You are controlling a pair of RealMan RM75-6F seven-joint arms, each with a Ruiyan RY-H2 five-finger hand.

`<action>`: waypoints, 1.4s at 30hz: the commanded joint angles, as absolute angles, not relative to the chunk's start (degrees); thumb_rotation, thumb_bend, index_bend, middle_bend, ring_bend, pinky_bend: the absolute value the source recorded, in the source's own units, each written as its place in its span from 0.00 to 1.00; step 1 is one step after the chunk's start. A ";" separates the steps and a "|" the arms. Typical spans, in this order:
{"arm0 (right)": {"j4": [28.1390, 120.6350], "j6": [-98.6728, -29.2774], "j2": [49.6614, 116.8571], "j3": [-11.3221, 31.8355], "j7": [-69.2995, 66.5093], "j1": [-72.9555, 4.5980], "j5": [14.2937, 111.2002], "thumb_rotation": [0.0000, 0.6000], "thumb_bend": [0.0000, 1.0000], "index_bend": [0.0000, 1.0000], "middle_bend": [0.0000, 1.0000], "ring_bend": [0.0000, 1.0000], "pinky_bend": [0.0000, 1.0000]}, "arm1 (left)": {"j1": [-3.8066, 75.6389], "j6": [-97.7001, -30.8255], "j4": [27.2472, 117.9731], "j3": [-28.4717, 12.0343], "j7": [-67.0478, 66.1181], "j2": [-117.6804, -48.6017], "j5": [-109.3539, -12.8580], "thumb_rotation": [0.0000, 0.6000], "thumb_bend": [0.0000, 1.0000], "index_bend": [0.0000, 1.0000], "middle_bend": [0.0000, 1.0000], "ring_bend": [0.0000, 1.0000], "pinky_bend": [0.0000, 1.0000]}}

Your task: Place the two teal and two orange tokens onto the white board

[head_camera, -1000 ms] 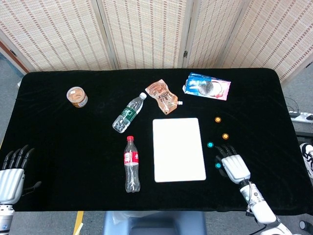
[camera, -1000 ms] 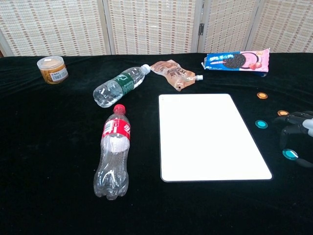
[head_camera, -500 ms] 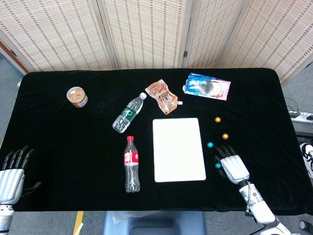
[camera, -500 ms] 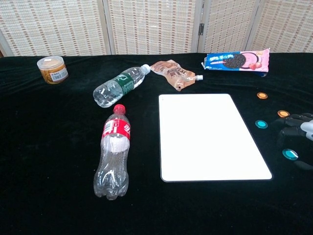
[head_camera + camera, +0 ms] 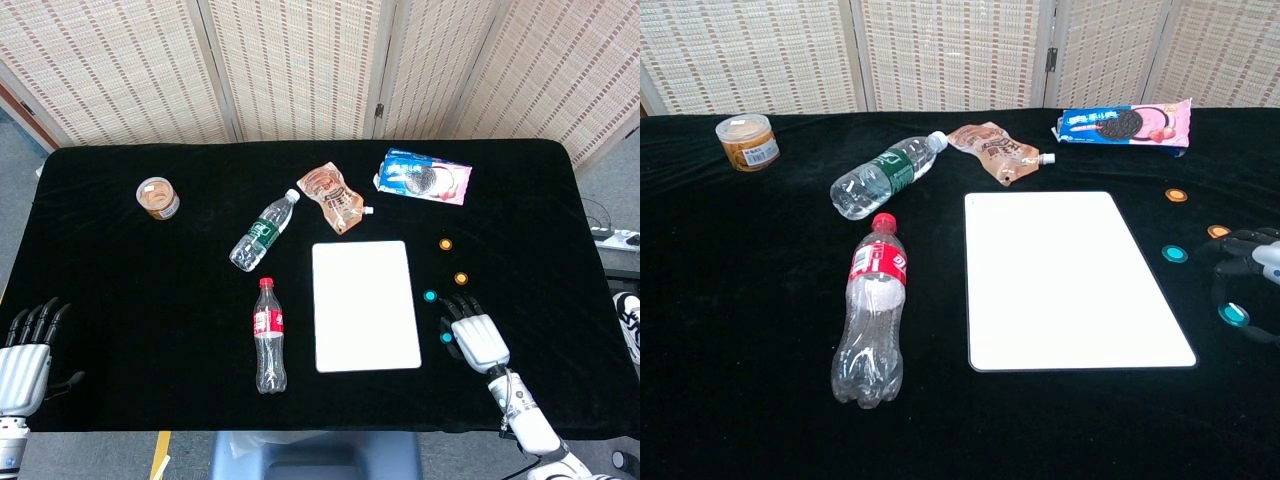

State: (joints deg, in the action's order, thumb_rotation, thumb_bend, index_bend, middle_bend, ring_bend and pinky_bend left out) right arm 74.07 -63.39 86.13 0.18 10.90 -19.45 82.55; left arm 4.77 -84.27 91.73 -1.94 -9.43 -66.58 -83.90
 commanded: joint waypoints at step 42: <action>87.02 -50.58 88.60 4.43 21.61 -36.02 80.34 1.00 0.43 0.17 0.13 0.03 0.00 | 4.60 -86.34 93.10 -2.08 -9.97 -65.78 -85.93 1.00 0.17 0.00 0.00 0.01 0.00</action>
State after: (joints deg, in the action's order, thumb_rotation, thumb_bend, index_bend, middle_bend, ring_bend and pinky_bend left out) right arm 86.67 -49.47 89.21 4.47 21.76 -36.57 80.71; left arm 4.60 -86.35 93.10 -2.08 -9.97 -65.78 -85.93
